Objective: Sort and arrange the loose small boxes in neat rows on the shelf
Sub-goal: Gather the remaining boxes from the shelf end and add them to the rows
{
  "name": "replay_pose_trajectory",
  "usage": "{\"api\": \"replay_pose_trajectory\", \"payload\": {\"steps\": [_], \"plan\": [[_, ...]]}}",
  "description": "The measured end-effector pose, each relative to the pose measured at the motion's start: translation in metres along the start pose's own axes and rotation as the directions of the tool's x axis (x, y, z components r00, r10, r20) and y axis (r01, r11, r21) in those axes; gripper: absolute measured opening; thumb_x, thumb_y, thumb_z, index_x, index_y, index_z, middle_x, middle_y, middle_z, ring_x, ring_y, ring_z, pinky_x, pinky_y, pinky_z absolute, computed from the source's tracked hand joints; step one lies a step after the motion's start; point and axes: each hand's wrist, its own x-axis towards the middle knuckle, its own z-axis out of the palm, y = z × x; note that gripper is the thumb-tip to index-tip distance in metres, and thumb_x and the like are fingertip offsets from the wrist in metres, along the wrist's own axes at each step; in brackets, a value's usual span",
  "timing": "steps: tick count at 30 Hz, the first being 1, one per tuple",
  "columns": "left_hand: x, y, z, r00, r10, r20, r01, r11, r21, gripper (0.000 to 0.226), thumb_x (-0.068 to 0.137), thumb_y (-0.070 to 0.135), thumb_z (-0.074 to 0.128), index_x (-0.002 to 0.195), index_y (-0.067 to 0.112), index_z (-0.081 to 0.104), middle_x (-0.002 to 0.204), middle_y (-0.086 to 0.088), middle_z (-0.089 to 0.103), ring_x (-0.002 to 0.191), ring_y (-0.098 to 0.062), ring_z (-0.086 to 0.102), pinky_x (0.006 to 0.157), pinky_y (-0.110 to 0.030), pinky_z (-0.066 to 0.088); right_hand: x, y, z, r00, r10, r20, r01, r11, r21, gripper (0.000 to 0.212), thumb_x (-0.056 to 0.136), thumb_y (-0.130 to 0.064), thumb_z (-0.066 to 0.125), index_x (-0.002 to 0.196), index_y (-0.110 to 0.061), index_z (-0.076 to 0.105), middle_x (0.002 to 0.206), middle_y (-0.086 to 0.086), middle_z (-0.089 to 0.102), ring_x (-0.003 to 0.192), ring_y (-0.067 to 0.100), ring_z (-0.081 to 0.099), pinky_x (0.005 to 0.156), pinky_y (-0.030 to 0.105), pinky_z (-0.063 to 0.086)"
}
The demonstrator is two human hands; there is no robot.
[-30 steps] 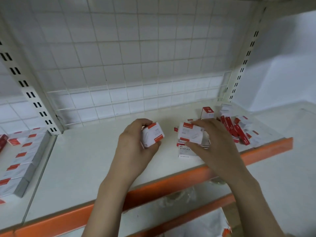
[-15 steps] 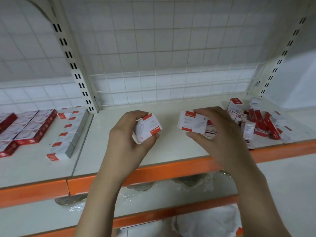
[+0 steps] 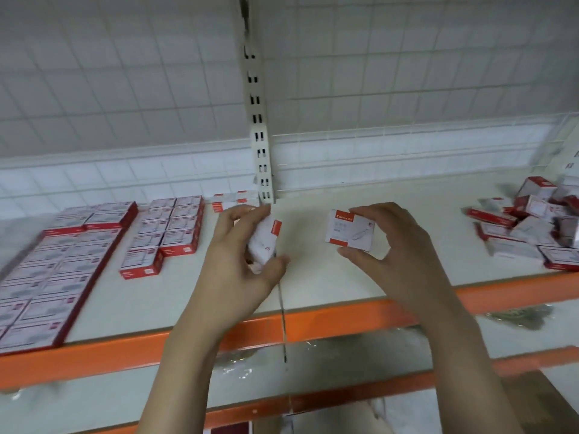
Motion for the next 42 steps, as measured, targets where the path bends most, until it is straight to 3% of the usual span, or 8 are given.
{"api": "replay_pose_trajectory", "payload": {"steps": [6, 12, 17, 21, 25, 31, 35, 42], "plan": [[-0.013, -0.044, -0.053, 0.996, -0.087, 0.034, 0.089, 0.995, -0.046, 0.067, 0.085, 0.012, 0.064, 0.143, 0.022, 0.031, 0.134, 0.001, 0.028, 0.118, -0.004, 0.044, 0.088, -0.008, 0.043, -0.007, -0.054, 0.047, 0.999, -0.007, 0.035, 0.006, 0.999, 0.048, 0.042, 0.075, -0.023, 0.076, 0.114, -0.024, 0.057, 0.100, -0.020, 0.048, 0.097, -0.002, 0.042, 0.080, -0.002, 0.029], [-0.015, -0.054, -0.072, 0.984, -0.127, -0.125, 0.126, 0.992, -0.017, 0.072, 0.075, 0.025, 0.075, 0.139, 0.021, 0.040, 0.105, 0.014, 0.039, 0.095, -0.010, 0.054, 0.080, -0.010, 0.047, -0.003, -0.071, 0.060, 0.997, -0.008, 0.078, 0.007, 1.000, 0.021, 0.043, 0.076, -0.027, 0.074, 0.115, -0.023, 0.057, 0.102, -0.017, 0.049, 0.098, -0.003, 0.039, 0.080, -0.003, 0.026], [-0.015, -0.055, -0.067, 0.978, -0.108, -0.179, 0.111, 0.994, 0.009, 0.057, 0.069, 0.020, 0.079, 0.118, 0.021, 0.050, 0.110, 0.012, 0.047, 0.097, -0.015, 0.058, 0.081, -0.023, 0.051, 0.005, -0.068, 0.062, 0.989, 0.002, 0.151, -0.004, 1.000, 0.012, 0.044, 0.078, -0.028, 0.073, 0.117, -0.024, 0.056, 0.104, -0.017, 0.048, 0.102, 0.001, 0.041, 0.080, -0.003, 0.026], [-0.018, -0.056, -0.059, 0.963, -0.180, -0.200, 0.175, 0.984, -0.041, 0.052, 0.068, 0.020, 0.079, 0.108, 0.028, 0.046, 0.099, 0.019, 0.058, 0.087, -0.002, 0.059, 0.069, -0.006, 0.044, 0.009, -0.062, 0.067, 0.976, 0.003, 0.218, -0.002, 1.000, -0.001, 0.044, 0.079, -0.031, 0.071, 0.120, -0.025, 0.054, 0.107, -0.015, 0.050, 0.104, 0.002, 0.041, 0.078, -0.005, 0.025], [-0.018, -0.066, -0.056, 0.967, -0.134, -0.214, 0.153, 0.985, 0.074, 0.069, 0.065, 0.018, 0.082, 0.127, 0.018, 0.051, 0.113, 0.008, 0.046, 0.095, 0.016, 0.043, 0.078, 0.007, 0.027, 0.012, -0.055, 0.073, 0.963, -0.005, 0.269, 0.008, 1.000, -0.010, 0.045, 0.080, -0.030, 0.070, 0.121, -0.024, 0.054, 0.112, -0.011, 0.052, 0.107, 0.004, 0.042, 0.080, -0.004, 0.025], [-0.012, -0.081, -0.058, 0.954, -0.254, -0.161, 0.246, 0.967, -0.068, 0.077, 0.072, 0.012, 0.077, 0.138, 0.019, 0.038, 0.115, 0.007, 0.036, 0.093, -0.003, 0.052, 0.077, -0.006, 0.044, 0.025, -0.052, 0.085, 0.956, -0.027, 0.291, 0.030, 1.000, -0.005, 0.043, 0.080, -0.028, 0.069, 0.120, -0.026, 0.054, 0.109, -0.016, 0.049, 0.105, 0.002, 0.041, 0.083, -0.002, 0.026], [0.000, -0.094, -0.064, 0.963, -0.227, -0.147, 0.223, 0.974, -0.041, 0.064, 0.074, 0.019, 0.076, 0.132, 0.020, 0.049, 0.109, 0.009, 0.041, 0.092, -0.008, 0.056, 0.081, -0.012, 0.047, 0.036, -0.052, 0.099, 0.953, -0.031, 0.302, 0.032, 0.999, 0.005, 0.043, 0.081, -0.028, 0.069, 0.121, -0.027, 0.053, 0.109, -0.018, 0.048, 0.105, -0.001, 0.040, 0.084, -0.003, 0.024], [0.028, -0.123, -0.098, 0.981, -0.088, -0.170, 0.107, 0.988, 0.107, 0.041, 0.069, 0.019, 0.080, 0.107, 0.020, 0.066, 0.099, 0.013, 0.048, 0.086, 0.008, 0.052, 0.069, -0.001, 0.039, 0.081, -0.065, 0.140, 0.934, -0.055, 0.352, 0.069, 0.997, -0.026, 0.049, 0.083, -0.032, 0.066, 0.128, -0.023, 0.048, 0.119, -0.011, 0.048, 0.111, 0.006, 0.039, 0.083, 0.016, 0.026]]}}
